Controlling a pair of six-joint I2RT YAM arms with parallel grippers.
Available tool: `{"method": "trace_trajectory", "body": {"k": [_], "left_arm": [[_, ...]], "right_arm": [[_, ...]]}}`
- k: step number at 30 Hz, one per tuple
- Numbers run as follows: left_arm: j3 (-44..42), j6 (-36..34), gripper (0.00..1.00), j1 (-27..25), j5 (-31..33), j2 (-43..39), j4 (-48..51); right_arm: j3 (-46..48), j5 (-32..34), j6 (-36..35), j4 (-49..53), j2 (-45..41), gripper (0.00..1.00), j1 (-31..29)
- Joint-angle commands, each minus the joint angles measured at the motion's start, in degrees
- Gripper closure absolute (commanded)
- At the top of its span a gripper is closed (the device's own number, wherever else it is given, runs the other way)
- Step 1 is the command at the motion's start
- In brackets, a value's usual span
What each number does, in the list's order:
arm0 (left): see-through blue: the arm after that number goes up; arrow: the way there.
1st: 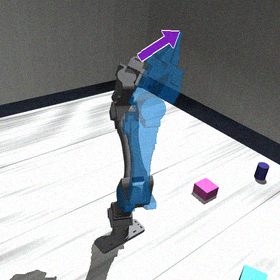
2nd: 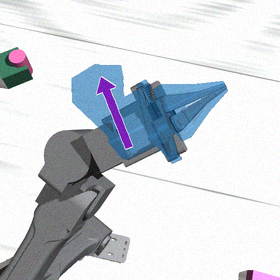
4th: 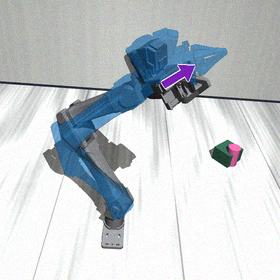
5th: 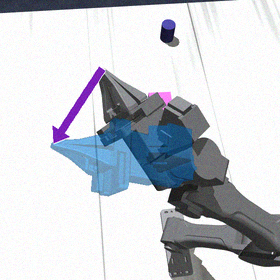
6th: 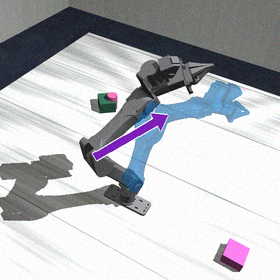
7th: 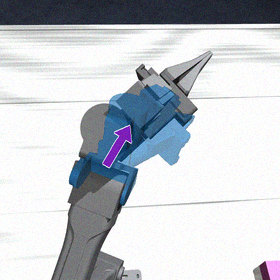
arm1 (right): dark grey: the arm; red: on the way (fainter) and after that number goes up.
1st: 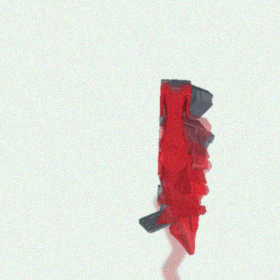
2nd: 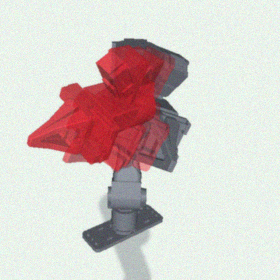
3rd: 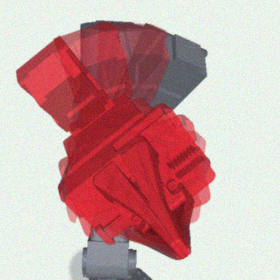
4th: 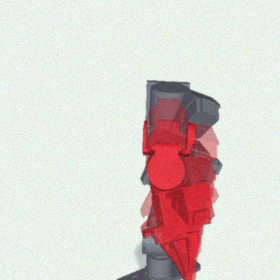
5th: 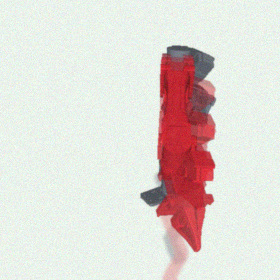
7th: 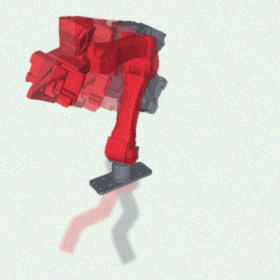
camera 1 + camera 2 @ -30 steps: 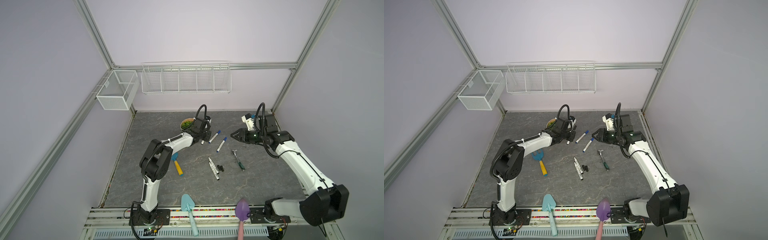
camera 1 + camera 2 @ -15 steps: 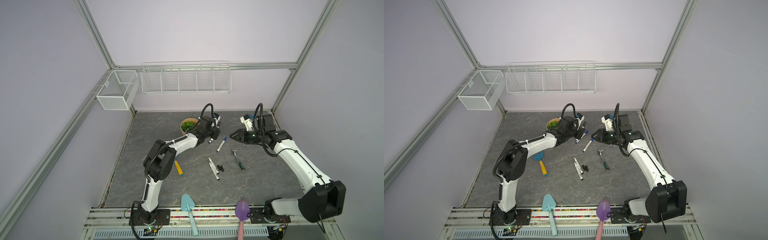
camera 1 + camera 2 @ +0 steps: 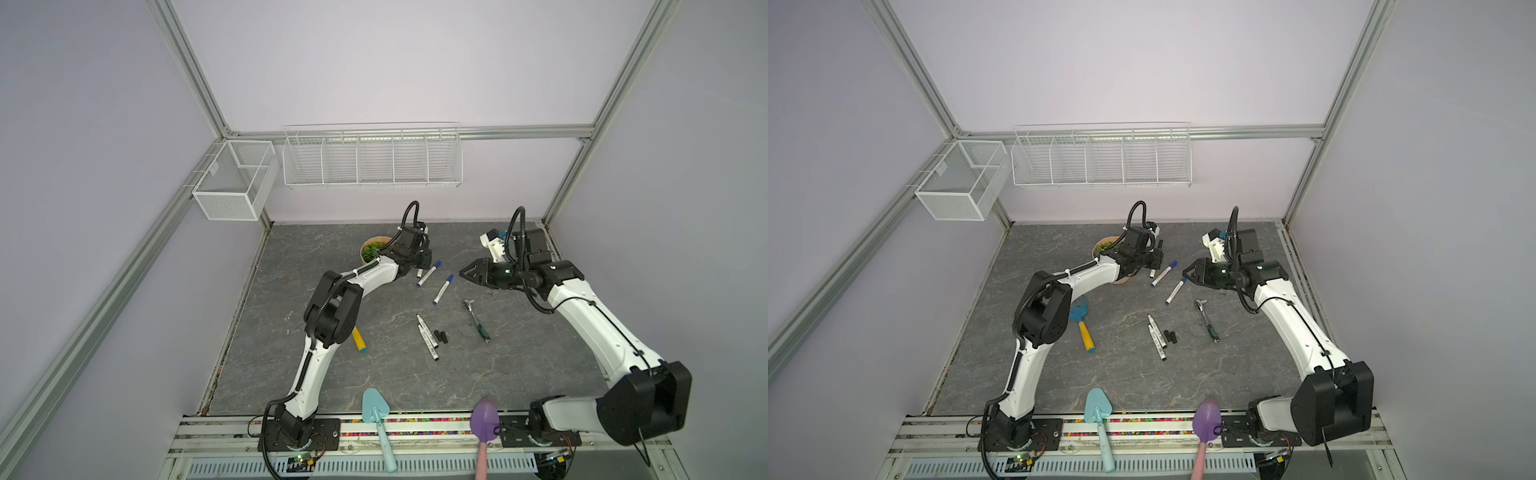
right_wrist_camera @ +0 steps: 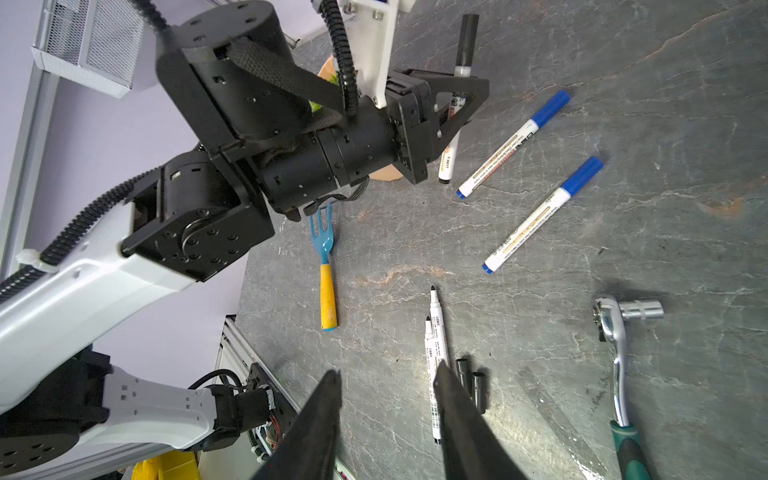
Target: Insert the pens into the pen caps
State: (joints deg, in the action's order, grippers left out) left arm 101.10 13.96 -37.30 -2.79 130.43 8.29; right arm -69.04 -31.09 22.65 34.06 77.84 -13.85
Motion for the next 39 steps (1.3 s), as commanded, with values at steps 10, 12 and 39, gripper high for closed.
{"method": "trace_trajectory", "body": {"k": [10,12,39], "left_arm": [[-8.47,1.91,1.00,3.82,3.99,-4.98,6.56],[-8.08,1.95,1.00,3.46,3.20,-4.60,6.42],[-3.68,1.77,0.59,1.50,-1.76,-1.02,8.05]], "right_arm": [[2.15,-0.73,-0.51,-0.30,-1.03,0.59,0.14],[1.94,-0.98,-0.45,-0.37,-0.73,0.59,0.16],[1.62,-0.55,-1.66,1.96,-0.28,0.59,0.17]]}}
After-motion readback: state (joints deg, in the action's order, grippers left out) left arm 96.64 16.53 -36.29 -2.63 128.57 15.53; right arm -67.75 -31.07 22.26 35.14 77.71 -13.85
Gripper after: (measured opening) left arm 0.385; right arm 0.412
